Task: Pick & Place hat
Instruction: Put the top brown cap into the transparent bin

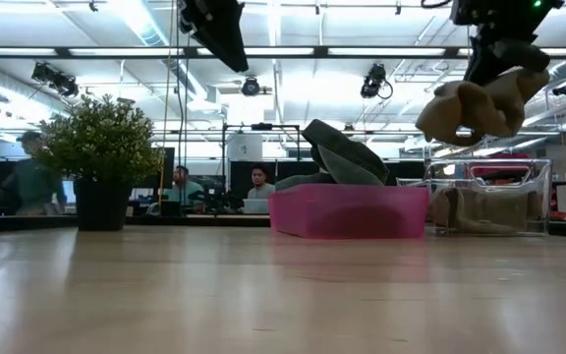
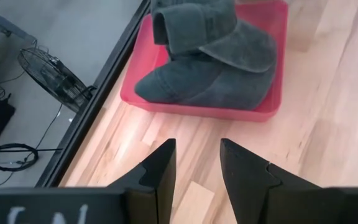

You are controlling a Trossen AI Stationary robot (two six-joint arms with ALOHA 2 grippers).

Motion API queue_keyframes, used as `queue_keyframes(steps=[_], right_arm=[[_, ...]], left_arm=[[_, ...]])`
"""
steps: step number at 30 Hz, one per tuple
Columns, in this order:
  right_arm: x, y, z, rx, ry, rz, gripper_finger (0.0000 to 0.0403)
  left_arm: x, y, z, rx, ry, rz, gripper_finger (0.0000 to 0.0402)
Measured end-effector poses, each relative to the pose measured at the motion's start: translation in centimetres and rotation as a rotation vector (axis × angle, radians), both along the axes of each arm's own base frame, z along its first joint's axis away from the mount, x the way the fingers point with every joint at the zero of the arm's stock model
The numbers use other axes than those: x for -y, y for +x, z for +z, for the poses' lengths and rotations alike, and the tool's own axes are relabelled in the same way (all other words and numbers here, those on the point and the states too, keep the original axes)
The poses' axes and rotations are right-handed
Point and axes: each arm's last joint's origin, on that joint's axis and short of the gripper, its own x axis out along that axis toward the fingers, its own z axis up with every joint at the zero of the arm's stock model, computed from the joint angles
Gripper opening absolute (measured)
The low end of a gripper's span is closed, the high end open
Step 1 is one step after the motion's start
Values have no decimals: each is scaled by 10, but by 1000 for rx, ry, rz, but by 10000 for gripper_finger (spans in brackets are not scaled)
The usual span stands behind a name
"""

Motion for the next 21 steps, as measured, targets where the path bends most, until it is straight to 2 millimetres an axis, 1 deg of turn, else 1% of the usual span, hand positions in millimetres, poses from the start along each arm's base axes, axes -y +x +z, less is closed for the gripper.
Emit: queue_keyframes(steps=[7, 11, 13, 19, 21], right_arm=[[24, 4, 0, -82, -40, -52, 8], [41, 5, -6, -133, -22, -115, 8], [48, 7, -17, -163, -8, -108, 8], [62, 10, -59, -351, -61, 29, 8], [66, 10, -68, -293, -40, -16, 8]], left_arm=[[2, 0, 0, -5, 2, -9, 128], [2, 0, 0, -5, 2, -9, 128], [2, 0, 0, -5, 2, -9, 128], [2, 0, -1, -6, 2, -10, 128], [2, 0, -1, -6, 2, -10, 128]])
